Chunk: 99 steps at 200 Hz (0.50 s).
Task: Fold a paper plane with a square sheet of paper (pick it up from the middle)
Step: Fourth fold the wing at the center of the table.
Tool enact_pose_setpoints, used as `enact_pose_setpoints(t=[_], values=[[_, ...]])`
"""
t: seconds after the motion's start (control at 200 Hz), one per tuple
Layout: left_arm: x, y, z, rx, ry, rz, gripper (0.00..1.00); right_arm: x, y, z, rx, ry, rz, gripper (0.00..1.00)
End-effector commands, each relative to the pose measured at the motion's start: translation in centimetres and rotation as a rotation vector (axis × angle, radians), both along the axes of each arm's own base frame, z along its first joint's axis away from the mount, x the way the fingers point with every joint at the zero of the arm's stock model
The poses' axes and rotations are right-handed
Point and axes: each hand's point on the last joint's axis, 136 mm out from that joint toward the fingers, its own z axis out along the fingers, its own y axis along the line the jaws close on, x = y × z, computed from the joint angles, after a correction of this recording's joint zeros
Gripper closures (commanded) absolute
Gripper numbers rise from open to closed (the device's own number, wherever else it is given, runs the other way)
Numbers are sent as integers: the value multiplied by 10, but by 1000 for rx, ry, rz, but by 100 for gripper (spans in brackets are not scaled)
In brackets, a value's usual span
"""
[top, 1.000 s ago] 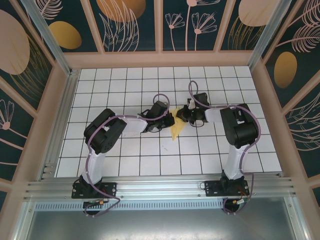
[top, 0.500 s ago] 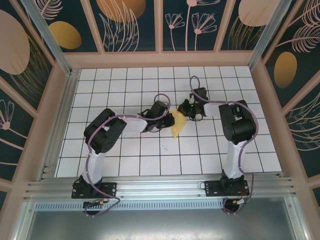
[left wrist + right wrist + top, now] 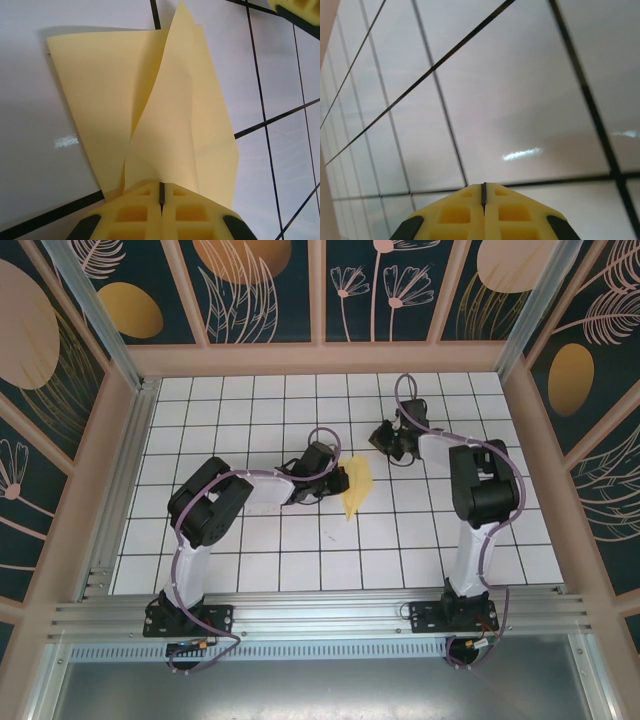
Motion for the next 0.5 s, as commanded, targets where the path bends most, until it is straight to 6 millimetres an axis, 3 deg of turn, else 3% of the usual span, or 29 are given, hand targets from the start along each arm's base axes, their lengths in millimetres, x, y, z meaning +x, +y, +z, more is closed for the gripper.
enact_pose_setpoints(t=[0.0,0.13,0.295,0.49], values=[[-21,25,-33,96,108,41,100,-47,31,17,91,-12,152,96],[-19,19,-20,47,91,43,100,-79,52,3,109,29,242,96],[-15,17,-1,26,60,44,100,-74,53,-13,94,60,237,97],[-15,17,5,29,50,43,100,-68,52,-33,77,96,230,97]])
